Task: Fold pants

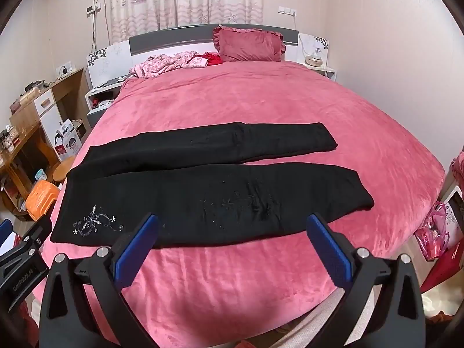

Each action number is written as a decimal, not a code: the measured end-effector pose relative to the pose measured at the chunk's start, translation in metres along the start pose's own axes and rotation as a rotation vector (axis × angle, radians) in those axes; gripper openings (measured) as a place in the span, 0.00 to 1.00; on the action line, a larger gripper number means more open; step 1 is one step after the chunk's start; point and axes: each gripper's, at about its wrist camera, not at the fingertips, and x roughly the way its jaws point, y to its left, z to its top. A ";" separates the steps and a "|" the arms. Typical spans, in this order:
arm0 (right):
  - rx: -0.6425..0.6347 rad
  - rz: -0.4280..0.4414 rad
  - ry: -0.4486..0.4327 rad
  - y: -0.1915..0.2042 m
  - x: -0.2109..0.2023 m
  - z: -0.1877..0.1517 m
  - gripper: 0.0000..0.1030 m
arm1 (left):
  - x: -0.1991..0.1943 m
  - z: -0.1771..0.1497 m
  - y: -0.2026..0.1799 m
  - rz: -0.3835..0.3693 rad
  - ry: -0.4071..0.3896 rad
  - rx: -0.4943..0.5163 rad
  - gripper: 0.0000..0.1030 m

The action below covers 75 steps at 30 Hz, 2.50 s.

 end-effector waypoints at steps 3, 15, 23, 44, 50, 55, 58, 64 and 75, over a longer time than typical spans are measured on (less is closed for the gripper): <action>0.000 0.000 0.006 -0.002 0.002 -0.002 0.98 | -0.001 0.002 0.000 0.000 0.005 -0.004 0.97; 0.008 -0.012 0.013 -0.004 0.004 0.001 0.98 | 0.003 0.001 0.003 0.001 0.022 -0.014 0.97; 0.005 -0.016 0.003 -0.003 0.001 0.004 0.98 | 0.008 0.000 0.005 0.001 0.032 -0.027 0.97; 0.000 -0.012 0.016 -0.003 0.003 0.004 0.98 | 0.008 0.001 0.003 0.005 0.027 -0.023 0.97; 0.000 -0.012 0.017 -0.003 0.004 0.003 0.98 | 0.009 -0.001 0.003 0.008 0.029 -0.027 0.97; -0.003 -0.013 0.024 -0.003 0.007 0.002 0.98 | 0.009 -0.002 0.004 0.005 0.033 -0.024 0.97; -0.006 -0.016 0.028 -0.004 0.010 0.002 0.98 | 0.011 -0.003 0.005 0.006 0.039 -0.025 0.97; -0.008 -0.020 0.030 -0.003 0.012 0.000 0.98 | 0.011 -0.005 0.006 0.007 0.046 -0.028 0.97; -0.008 -0.023 0.035 -0.002 0.014 -0.003 0.98 | 0.014 -0.004 0.008 0.008 0.054 -0.029 0.97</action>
